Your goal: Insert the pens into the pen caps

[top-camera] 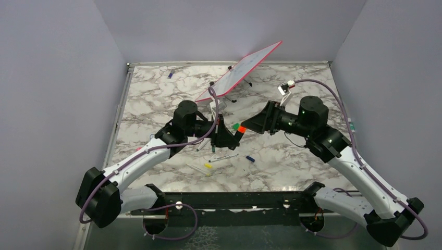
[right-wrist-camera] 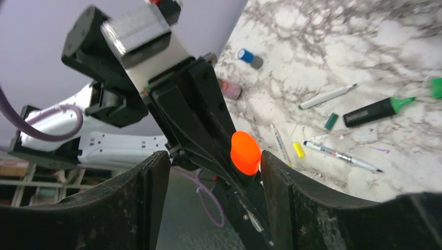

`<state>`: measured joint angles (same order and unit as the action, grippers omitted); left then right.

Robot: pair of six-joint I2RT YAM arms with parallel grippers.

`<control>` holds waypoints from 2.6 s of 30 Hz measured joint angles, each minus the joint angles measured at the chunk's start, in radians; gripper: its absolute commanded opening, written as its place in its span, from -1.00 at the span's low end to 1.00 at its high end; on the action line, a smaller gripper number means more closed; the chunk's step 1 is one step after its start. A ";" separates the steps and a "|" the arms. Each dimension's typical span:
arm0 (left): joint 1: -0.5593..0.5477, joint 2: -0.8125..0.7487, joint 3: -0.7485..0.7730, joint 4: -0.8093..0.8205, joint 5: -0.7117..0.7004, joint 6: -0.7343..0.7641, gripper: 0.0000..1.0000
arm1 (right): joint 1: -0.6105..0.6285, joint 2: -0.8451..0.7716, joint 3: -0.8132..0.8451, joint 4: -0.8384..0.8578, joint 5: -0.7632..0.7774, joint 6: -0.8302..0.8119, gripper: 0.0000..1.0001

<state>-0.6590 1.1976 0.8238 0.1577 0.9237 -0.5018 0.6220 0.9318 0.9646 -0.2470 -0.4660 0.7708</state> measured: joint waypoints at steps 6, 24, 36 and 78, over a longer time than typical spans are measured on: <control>-0.039 -0.045 -0.070 -0.045 -0.160 0.010 -1.00 | 0.001 -0.053 0.071 -0.098 0.194 -0.027 0.44; -0.341 0.382 0.172 -0.016 -0.613 -0.045 -1.00 | 0.001 -0.259 0.079 -0.523 0.997 0.015 0.42; -0.343 0.835 0.586 -0.096 -0.692 -0.177 -0.80 | 0.001 -0.293 0.125 -0.676 1.135 0.086 0.40; -0.309 0.433 0.308 -0.418 -1.101 -0.074 0.56 | 0.001 -0.169 -0.165 -0.481 0.758 0.047 0.40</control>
<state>-0.9676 1.6306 1.1320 -0.2607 -0.1768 -0.5758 0.6228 0.7628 0.7994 -0.7284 0.2916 0.8181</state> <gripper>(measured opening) 0.723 0.708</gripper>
